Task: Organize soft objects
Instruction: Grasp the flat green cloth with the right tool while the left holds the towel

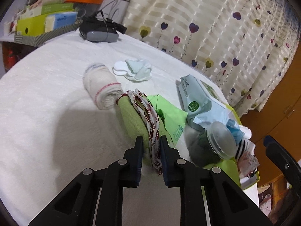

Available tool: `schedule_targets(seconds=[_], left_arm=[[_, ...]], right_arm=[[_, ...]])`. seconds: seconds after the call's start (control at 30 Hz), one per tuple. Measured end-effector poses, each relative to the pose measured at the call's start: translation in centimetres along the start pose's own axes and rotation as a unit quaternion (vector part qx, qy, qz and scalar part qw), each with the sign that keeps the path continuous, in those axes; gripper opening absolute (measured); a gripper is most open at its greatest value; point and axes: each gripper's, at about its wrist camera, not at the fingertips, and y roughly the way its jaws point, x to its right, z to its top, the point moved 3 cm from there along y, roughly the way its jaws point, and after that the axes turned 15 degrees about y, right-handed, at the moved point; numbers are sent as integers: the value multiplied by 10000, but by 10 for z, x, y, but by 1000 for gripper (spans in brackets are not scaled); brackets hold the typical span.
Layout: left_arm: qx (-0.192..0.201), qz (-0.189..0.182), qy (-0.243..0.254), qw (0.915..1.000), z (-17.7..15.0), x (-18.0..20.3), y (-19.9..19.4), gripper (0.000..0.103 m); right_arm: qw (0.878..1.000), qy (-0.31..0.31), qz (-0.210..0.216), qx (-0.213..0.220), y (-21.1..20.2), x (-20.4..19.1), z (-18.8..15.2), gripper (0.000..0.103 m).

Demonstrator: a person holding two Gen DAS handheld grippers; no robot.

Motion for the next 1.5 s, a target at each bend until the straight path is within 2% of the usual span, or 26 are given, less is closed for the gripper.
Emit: schedule_targets(seconds=[0.2, 0.37, 0.57, 0.77, 0.9, 0.97, 1.07, 1.17, 1.33, 1.5], left_arm=[[181, 160, -32, 9997, -5, -14, -26, 16], [307, 256, -138, 9991, -8, -33, -42, 16], [451, 314, -226, 9982, -11, -51, -56, 16], [525, 311, -304, 9977, -14, -65, -67, 16], [512, 304, -331, 9977, -19, -71, -68, 16], [377, 279, -325, 9984, -19, -71, -63, 16], [326, 248, -155, 9990, -17, -65, -62, 17], [342, 248, -160, 9990, -19, -65, -60, 17], [235, 188, -150, 9994, -22, -63, -53, 17], [94, 225, -137, 9996, -21, -66, -46, 19]], right_arm=[[9994, -298, 110, -145, 18, -28, 6, 50], [9968, -629, 171, -453, 48, -54, 12, 50], [9882, -981, -41, -1176, 100, -73, 20, 50], [9731, -1341, -507, -1806, 144, -84, 15, 50], [9576, -1670, -847, -2190, 169, -85, 16, 50], [9474, -1762, -1011, -2474, 180, -81, 14, 50], [9291, -2204, -1032, -2785, 189, -82, 13, 50], [9246, -2166, -1052, -2952, 193, -75, 15, 50], [8999, -2515, -1229, -3345, 204, -67, 3, 51], [9043, -2283, -1007, -3464, 206, -61, 8, 48]])
